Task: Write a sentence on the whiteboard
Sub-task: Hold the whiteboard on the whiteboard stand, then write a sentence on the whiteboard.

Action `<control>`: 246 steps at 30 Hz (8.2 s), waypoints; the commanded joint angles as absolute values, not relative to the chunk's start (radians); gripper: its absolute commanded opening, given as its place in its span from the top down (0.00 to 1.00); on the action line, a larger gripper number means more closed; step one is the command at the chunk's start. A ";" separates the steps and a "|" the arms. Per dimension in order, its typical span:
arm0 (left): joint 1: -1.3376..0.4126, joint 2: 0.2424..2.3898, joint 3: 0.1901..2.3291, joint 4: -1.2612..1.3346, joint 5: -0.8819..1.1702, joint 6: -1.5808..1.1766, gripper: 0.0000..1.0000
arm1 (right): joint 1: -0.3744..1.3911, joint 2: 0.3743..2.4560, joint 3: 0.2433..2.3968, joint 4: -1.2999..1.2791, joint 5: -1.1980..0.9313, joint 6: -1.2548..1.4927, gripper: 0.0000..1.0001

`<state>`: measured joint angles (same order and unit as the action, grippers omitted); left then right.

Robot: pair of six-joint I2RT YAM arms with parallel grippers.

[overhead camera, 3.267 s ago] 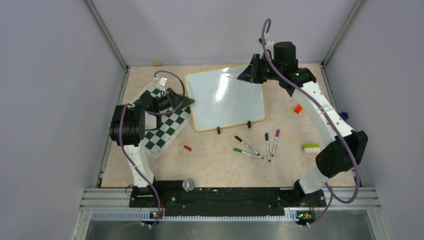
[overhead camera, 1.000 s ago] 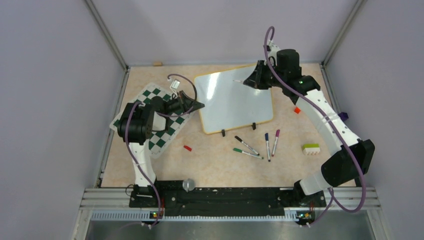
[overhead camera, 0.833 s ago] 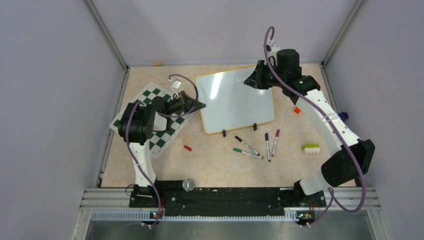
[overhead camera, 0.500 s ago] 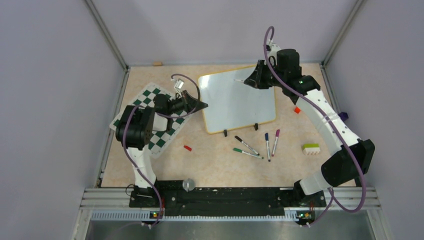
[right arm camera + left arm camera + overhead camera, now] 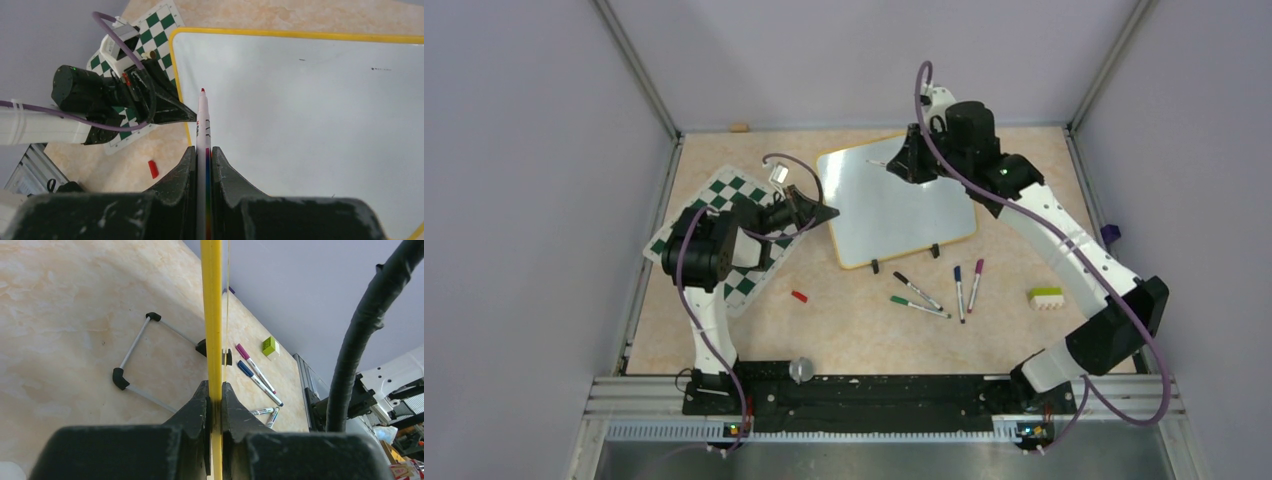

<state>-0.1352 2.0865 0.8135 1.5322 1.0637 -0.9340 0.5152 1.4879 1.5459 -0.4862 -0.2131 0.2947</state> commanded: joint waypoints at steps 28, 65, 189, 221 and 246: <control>-0.183 2.081 0.818 1.534 1.193 -0.838 1.00 | 0.707 1.679 1.756 -0.407 -0.030 0.115 1.00; -0.161 2.094 0.919 1.394 1.290 -0.820 1.00 | 0.652 1.617 1.700 -0.440 0.003 0.191 1.00; -0.161 2.124 0.973 1.620 1.368 -1.037 1.00 | 0.703 1.813 1.800 -0.519 0.120 0.292 1.00; -0.163 2.121 0.973 1.619 1.371 -1.035 1.00 | 0.674 1.753 1.867 -0.523 0.080 0.305 1.00; -0.164 2.118 0.969 1.620 1.369 -1.032 1.00 | 0.670 1.810 1.877 -0.548 0.097 0.304 1.00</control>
<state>-0.1364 2.1628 0.9836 1.5272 1.2678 -1.0443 0.6819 1.7996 1.8404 -0.5694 0.0959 0.2996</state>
